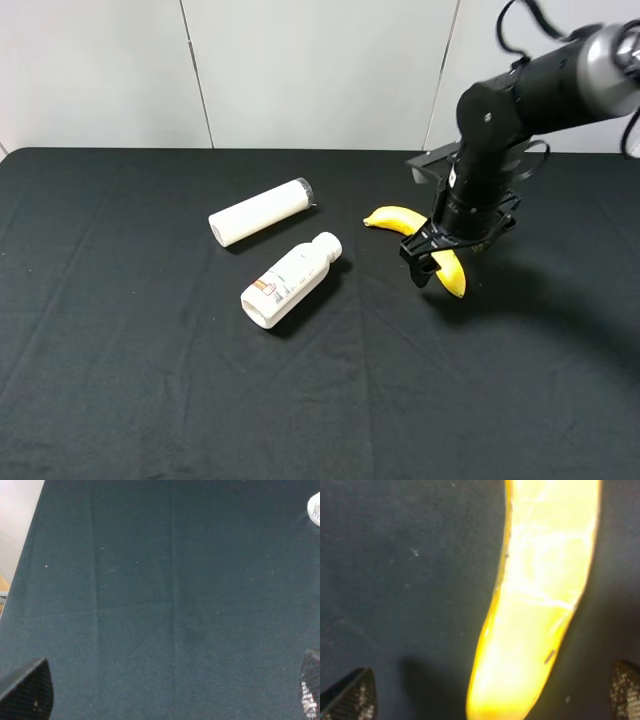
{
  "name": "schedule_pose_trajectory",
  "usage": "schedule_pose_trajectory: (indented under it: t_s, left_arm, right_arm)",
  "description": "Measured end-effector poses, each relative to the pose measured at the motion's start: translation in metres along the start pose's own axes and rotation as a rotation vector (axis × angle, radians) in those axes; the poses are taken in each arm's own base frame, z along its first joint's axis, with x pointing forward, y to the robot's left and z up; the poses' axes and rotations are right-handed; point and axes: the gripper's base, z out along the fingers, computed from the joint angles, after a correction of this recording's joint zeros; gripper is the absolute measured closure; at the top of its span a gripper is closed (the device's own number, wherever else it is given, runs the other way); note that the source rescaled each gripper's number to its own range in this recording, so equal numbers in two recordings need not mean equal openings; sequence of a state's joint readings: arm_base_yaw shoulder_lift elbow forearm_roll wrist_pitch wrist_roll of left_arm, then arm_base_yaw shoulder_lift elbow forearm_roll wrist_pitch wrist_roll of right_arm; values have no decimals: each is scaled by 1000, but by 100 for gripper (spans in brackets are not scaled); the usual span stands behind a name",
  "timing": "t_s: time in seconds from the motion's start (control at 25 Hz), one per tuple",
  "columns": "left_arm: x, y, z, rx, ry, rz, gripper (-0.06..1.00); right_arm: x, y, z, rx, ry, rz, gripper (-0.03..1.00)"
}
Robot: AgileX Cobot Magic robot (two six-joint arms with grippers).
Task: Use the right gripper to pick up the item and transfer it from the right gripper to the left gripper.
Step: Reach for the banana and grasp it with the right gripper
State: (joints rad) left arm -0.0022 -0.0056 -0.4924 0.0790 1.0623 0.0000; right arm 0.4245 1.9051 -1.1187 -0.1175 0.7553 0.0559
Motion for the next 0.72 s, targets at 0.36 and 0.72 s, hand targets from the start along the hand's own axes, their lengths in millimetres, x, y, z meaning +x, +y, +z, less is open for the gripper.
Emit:
schedule_pose_trajectory:
  t_s: [0.36, 0.72]
  left_arm:
    - [0, 0, 0, 0, 0, 0, -2]
    - [0, 0, 0, 0, 0, 0, -2]
  right_arm:
    - [2, -10, 24, 6, 59, 55, -3]
    - [1, -9, 23, -23, 51, 47, 38]
